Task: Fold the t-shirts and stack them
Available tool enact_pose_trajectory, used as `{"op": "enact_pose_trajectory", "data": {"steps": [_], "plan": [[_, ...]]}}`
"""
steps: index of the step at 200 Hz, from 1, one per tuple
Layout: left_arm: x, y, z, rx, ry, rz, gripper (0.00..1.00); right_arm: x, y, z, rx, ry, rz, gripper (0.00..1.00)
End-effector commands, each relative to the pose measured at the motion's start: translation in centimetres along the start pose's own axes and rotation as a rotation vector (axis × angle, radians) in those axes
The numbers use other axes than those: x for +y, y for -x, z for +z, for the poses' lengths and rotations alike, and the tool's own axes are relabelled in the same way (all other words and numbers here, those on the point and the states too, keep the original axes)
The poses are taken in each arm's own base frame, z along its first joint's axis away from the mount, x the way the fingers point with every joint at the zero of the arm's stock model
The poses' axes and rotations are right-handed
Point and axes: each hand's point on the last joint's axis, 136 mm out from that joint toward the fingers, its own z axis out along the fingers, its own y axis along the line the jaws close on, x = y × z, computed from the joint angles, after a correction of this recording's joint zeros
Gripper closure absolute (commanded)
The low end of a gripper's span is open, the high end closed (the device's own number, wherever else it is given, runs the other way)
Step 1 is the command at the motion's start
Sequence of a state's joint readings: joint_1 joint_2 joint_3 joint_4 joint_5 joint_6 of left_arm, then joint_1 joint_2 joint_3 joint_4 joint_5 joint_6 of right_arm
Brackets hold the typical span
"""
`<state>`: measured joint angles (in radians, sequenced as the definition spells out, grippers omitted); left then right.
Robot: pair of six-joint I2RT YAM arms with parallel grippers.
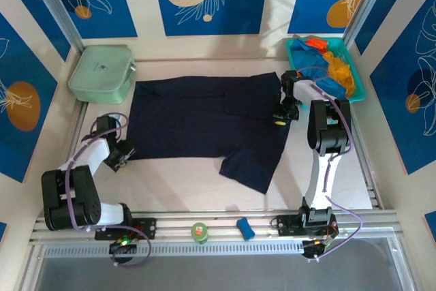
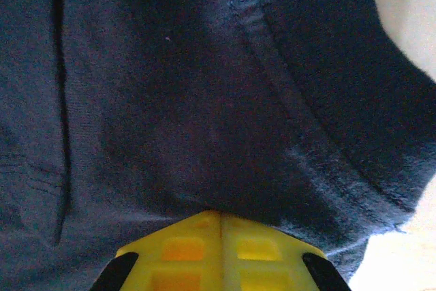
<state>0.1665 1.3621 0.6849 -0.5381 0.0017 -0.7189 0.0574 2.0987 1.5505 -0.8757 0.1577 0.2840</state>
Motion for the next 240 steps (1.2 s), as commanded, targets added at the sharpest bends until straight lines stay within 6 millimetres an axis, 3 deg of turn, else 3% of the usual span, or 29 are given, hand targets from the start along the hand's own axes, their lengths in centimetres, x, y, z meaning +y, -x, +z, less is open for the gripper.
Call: {"op": "enact_pose_trajectory", "data": {"steps": [1,84,163,189,211,240], "plan": [[-0.1,0.0,0.8,0.014,-0.014,-0.023,0.43,-0.6,0.2,0.1,0.005,-0.029,-0.011,1.0],[-0.8,1.6,2.6,0.011,0.016,0.007,0.55,1.0,-0.5,-1.0,-0.008,0.006,-0.046,1.0],[-3.2,3.7,5.7,0.073,0.031,0.058,0.72,2.1,-0.5,-4.3,-0.06,0.044,-0.074,1.0],[-4.0,4.5,5.7,0.062,0.03,0.079,0.84,3.1,-0.5,-6.9,-0.133,0.082,-0.107,1.0],[-5.0,5.0,5.9,0.063,-0.002,0.09,1.0,4.8,-0.9,-10.1,-0.253,0.123,-0.189,0.82],[-6.7,5.4,5.6,0.065,-0.053,0.109,1.0,8.3,-2.3,-16.6,-0.494,0.219,-0.352,0.62]]}}
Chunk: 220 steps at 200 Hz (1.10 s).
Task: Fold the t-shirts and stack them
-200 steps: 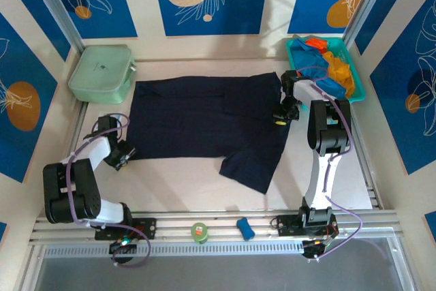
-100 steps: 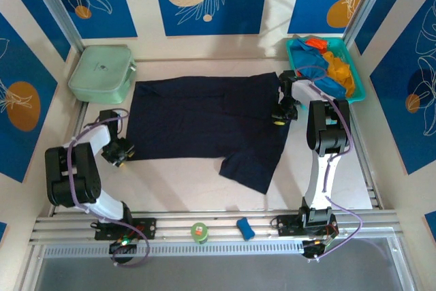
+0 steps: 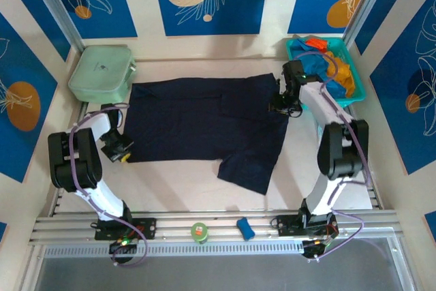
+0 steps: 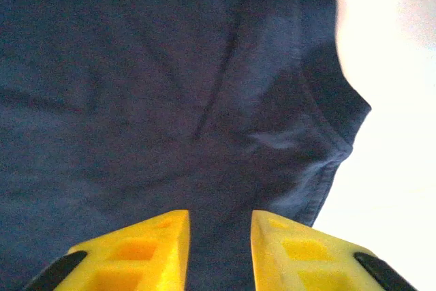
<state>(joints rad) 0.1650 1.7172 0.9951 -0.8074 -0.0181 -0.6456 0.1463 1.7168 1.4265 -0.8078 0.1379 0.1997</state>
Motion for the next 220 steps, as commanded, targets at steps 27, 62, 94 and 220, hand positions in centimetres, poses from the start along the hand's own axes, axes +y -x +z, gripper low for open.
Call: {"op": "enact_pose_trajectory", "data": {"steps": [27,62,94,220], "plan": [[-7.7,5.8,0.1,-0.2,-0.288,0.085,1.0,7.6,1.8,-10.9,-0.397,0.204,-0.286,0.58],[-8.0,5.4,-1.2,-0.229,-0.299,0.13,1.0,11.4,-1.7,-16.0,-0.425,0.316,-0.532,0.57],[-7.8,4.8,-1.8,-0.249,-0.314,0.159,1.0,15.3,-5.9,-21.5,-0.562,0.393,-0.781,0.55],[-7.8,1.9,-3.2,-0.3,-0.35,0.205,1.0,4.9,-29.1,-2.3,0.086,0.27,-1.978,0.42]]}}
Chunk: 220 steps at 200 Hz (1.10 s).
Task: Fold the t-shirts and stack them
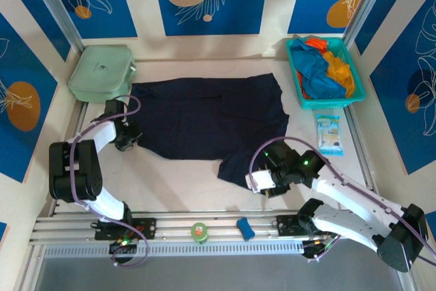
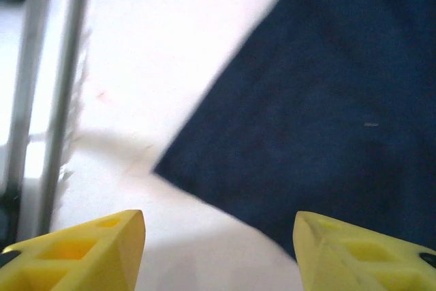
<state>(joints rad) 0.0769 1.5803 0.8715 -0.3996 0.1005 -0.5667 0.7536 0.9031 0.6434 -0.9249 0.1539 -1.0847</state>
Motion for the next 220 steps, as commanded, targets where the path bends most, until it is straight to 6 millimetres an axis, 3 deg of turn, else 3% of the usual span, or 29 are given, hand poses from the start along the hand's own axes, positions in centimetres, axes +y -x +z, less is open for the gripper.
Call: {"op": "enact_pose_trajectory", "data": {"steps": [1,34,139,174,210,220], "plan": [[-0.3,0.0,-0.6,-0.027,-0.011,0.01,1.0,1.2,-0.6,1.8,0.034,0.034,-0.14,0.42],[-0.2,0.0,-1.0,-0.039,-0.014,0.007,1.0,2.0,-0.7,4.0,0.043,0.071,-0.179,0.45],[-0.1,0.4,-2.0,-0.075,-0.005,0.031,1.0,3.4,-1.6,6.7,0.093,0.189,-0.192,0.6],[0.1,0.6,-2.2,-0.087,0.007,0.045,1.0,2.7,-1.3,7.4,0.104,0.213,-0.153,0.68],[0.0,0.6,-2.3,-0.088,0.005,0.056,1.0,1.8,-1.3,7.5,0.133,0.223,-0.129,0.84],[0.0,0.5,-2.3,-0.085,0.002,0.058,1.0,1.7,-1.5,7.3,0.152,0.225,-0.127,1.0]]}}
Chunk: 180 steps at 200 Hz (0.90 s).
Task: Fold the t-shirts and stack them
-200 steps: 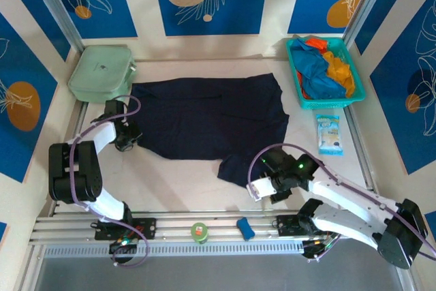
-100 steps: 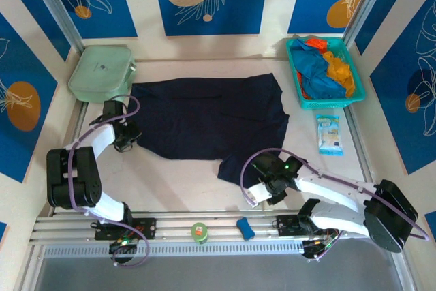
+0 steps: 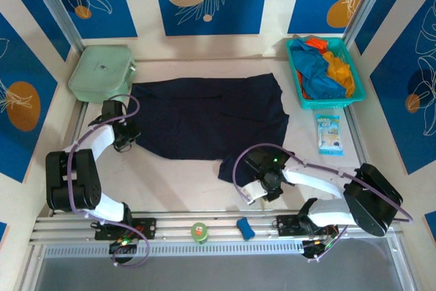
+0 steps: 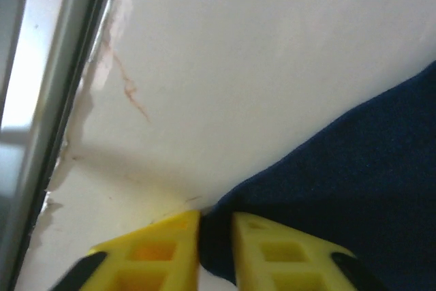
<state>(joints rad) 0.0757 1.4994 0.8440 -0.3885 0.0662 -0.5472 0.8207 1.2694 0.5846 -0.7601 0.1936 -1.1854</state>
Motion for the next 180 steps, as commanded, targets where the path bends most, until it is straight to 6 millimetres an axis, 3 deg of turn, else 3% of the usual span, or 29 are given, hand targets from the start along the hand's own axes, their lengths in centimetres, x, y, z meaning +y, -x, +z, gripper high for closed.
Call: {"op": "enact_pose_trajectory", "data": {"steps": [1,27,103,137,180], "plan": [[0.0,-0.2,-0.6,-0.012,0.004,0.03,1.0,-0.5,-0.3,0.6,0.02,-0.004,0.021,1.0],[0.1,-0.9,-0.6,0.003,-0.003,0.029,1.0,-0.1,-1.2,-0.7,0.055,-0.012,0.052,1.0],[2.6,-4.4,-2.0,0.042,0.052,0.001,1.0,2.1,-2.6,-7.8,0.1,-0.209,0.223,1.0],[3.4,-5.9,-4.1,0.037,0.064,-0.018,1.0,4.3,-3.1,-9.0,0.132,-0.252,0.249,1.0],[4.5,-6.9,-8.4,-0.017,0.088,-0.032,1.0,6.4,-3.8,-9.4,0.167,-0.239,0.264,1.0]]}}
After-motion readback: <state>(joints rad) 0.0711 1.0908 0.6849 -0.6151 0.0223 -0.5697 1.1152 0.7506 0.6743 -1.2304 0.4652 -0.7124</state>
